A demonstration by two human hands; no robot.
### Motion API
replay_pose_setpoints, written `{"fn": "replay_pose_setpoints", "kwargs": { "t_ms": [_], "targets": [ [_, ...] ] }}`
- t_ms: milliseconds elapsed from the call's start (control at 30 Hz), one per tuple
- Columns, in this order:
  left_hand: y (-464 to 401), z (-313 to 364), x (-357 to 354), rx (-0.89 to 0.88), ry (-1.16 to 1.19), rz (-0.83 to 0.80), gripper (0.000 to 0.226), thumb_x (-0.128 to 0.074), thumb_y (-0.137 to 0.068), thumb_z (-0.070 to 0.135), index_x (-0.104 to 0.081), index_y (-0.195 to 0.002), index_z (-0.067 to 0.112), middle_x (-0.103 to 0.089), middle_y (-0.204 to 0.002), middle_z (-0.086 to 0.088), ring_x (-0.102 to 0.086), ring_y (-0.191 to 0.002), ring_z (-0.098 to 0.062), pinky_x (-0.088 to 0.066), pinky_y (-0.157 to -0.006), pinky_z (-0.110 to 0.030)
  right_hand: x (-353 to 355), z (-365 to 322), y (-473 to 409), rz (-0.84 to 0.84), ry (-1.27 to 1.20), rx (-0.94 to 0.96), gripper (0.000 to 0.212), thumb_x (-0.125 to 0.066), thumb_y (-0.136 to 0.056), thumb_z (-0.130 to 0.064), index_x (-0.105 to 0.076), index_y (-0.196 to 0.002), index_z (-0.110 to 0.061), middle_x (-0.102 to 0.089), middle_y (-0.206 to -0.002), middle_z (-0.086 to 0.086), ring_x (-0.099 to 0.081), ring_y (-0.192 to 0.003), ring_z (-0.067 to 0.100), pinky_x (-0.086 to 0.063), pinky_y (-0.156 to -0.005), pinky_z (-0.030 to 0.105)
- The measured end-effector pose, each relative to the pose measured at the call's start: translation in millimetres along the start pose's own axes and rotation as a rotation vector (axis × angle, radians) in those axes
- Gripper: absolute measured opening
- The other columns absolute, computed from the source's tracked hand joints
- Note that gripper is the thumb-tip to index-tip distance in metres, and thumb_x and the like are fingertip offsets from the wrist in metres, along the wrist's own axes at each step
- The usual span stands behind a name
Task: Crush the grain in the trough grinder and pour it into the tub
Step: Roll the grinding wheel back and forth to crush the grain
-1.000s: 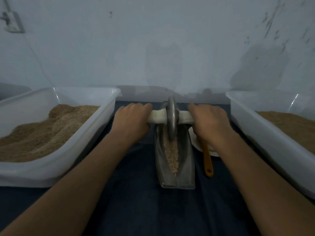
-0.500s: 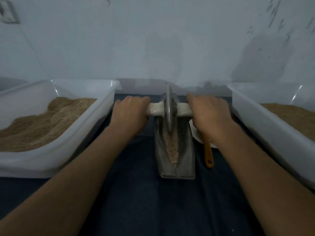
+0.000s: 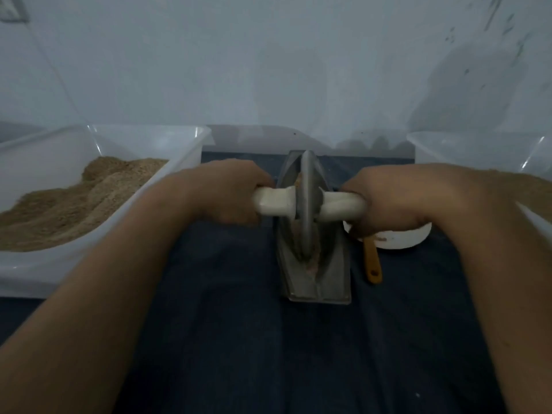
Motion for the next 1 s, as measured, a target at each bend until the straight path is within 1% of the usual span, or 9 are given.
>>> {"fn": "replay_pose_setpoints", "kwargs": {
  "t_ms": [133,233,367,500,600,733,833,900,1000],
  "targets": [
    [-24,-7,-11,0.216,-0.198,0.381,0.022,-0.069,-0.09,0.024,-0.063,-0.112,0.024,-0.068,-0.11,-0.004,-0.064,-0.105,-0.031,-0.04,-0.076,-0.037,0,0,-24,0.499,0.152,-0.108,0.017,-0.066,-0.093,-0.02,-0.058,-0.108,-0.022,-0.065,-0.103,0.005,-0.062,-0.094,0.027,-0.046,-0.074,0.036],
    [-29,-10,-18,0.206,-0.187,0.472,0.018,-0.067,-0.093,0.02,-0.057,-0.108,0.019,-0.067,-0.108,-0.007,-0.063,-0.104,-0.032,-0.041,-0.077,-0.04,-5,2,-31,0.626,0.217,-0.119,0.023,-0.064,-0.093,-0.014,-0.055,-0.114,-0.016,-0.065,-0.106,0.009,-0.063,-0.096,0.03,-0.042,-0.071,0.035],
    [-17,-8,-8,0.138,-0.12,0.22,0.016,-0.068,-0.086,0.029,-0.055,-0.096,0.033,-0.064,-0.1,0.002,-0.065,-0.097,-0.028,-0.049,-0.078,-0.038,-2,9,-20,0.251,0.065,-0.055,0.015,-0.069,-0.092,-0.03,-0.054,-0.092,-0.027,-0.064,-0.097,-0.001,-0.061,-0.083,0.019,-0.042,-0.063,0.033],
    [10,1,3,-0.017,0.049,-0.127,0.02,-0.077,-0.08,0.031,-0.06,-0.083,0.041,-0.064,-0.078,0.015,-0.063,-0.075,-0.002,-0.045,-0.067,-0.026,-2,2,11,-0.109,-0.095,0.022,0.018,-0.083,-0.077,-0.036,-0.065,-0.082,-0.033,-0.072,-0.082,-0.005,-0.071,-0.075,0.018,-0.056,-0.064,0.034],
    [8,0,-2,-0.014,0.043,-0.105,0.02,-0.077,-0.082,0.028,-0.06,-0.086,0.039,-0.066,-0.081,0.016,-0.062,-0.075,0.001,-0.042,-0.065,-0.023,-2,0,2,-0.039,-0.036,0.011,0.017,-0.08,-0.081,-0.032,-0.063,-0.081,-0.031,-0.068,-0.082,-0.005,-0.066,-0.074,0.015,-0.049,-0.059,0.029],
    [-17,-6,-9,0.193,-0.145,0.316,0.022,-0.065,-0.092,0.023,-0.059,-0.113,0.027,-0.066,-0.113,-0.002,-0.063,-0.108,-0.029,-0.045,-0.083,-0.04,1,2,-25,0.434,0.154,-0.135,0.015,-0.065,-0.091,-0.022,-0.05,-0.093,-0.025,-0.058,-0.089,-0.002,-0.058,-0.082,0.023,-0.035,-0.065,0.033],
    [-23,-8,-14,0.228,-0.183,0.442,0.022,-0.063,-0.094,0.019,-0.055,-0.115,0.02,-0.063,-0.114,-0.006,-0.059,-0.111,-0.031,-0.04,-0.08,-0.041,-4,2,-31,0.645,0.181,-0.156,0.016,-0.063,-0.092,-0.014,-0.05,-0.099,-0.021,-0.063,-0.096,0.004,-0.062,-0.091,0.028,-0.034,-0.071,0.034],
    [-22,-10,-13,0.208,-0.166,0.386,0.021,-0.062,-0.092,0.023,-0.054,-0.112,0.022,-0.064,-0.112,-0.006,-0.062,-0.107,-0.032,-0.048,-0.082,-0.042,-3,5,-31,0.576,0.176,-0.134,0.018,-0.063,-0.092,-0.018,-0.046,-0.096,-0.023,-0.063,-0.098,0.004,-0.059,-0.087,0.026,-0.035,-0.069,0.034],
    [-10,-9,-7,0.15,-0.094,0.076,0.02,-0.068,-0.089,0.03,-0.056,-0.104,0.033,-0.066,-0.109,0.001,-0.065,-0.101,-0.025,-0.05,-0.081,-0.037,-1,6,-18,0.249,0.086,-0.077,0.012,-0.066,-0.09,-0.026,-0.055,-0.092,-0.025,-0.063,-0.095,-0.001,-0.058,-0.081,0.018,-0.04,-0.062,0.033]
  ]
}}
Point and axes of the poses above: each hand's wrist, its own y-axis away from the middle knuckle, its own x-axis out of the back of the hand, z = x × y, the point moved 5 cm from there along -y, towards the middle knuckle
